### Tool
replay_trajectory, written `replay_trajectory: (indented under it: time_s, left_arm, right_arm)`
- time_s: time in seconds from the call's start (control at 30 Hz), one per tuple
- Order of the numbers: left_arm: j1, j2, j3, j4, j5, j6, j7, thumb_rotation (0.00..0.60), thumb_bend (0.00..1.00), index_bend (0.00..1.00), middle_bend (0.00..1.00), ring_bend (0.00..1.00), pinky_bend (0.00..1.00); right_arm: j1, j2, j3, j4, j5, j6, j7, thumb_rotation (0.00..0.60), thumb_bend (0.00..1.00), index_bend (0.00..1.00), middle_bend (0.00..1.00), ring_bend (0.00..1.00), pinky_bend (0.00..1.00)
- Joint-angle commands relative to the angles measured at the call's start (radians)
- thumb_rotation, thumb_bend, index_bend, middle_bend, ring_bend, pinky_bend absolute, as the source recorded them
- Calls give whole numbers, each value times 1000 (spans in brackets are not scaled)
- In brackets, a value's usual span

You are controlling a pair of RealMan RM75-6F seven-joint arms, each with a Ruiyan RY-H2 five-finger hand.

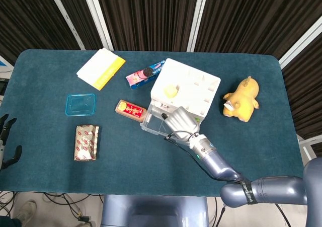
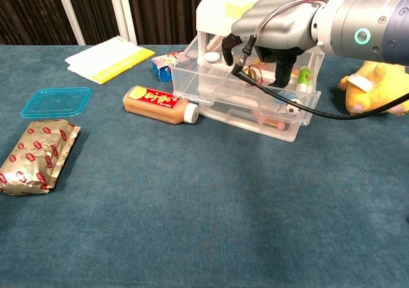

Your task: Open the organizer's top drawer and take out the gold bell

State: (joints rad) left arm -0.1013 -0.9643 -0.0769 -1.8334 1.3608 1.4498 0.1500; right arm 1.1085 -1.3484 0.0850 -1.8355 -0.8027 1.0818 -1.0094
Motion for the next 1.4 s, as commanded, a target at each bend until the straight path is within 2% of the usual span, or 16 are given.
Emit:
replay_trajectory:
  time_s: [0.03,0.73,1.4]
  left_arm:
    - [0,0,0,0,-1,0,1,600,423,71,0,0,0]
    - [0,1,0,-2,-1,1,-1,600,423,72,0,0,0]
    - [-1,3,0,-4,-5,-4,-1,600,423,72,0,0,0]
  right_arm:
    - [2,-5,-4,-2,4,16,-19,600,290,319,987,1000,1000]
    - [11,-58,-4,12,16,81,-105,600,291,361,999,1000,1000]
    - [19,-83,3,26,46,91,-144,600,291,422,998,1000,1000]
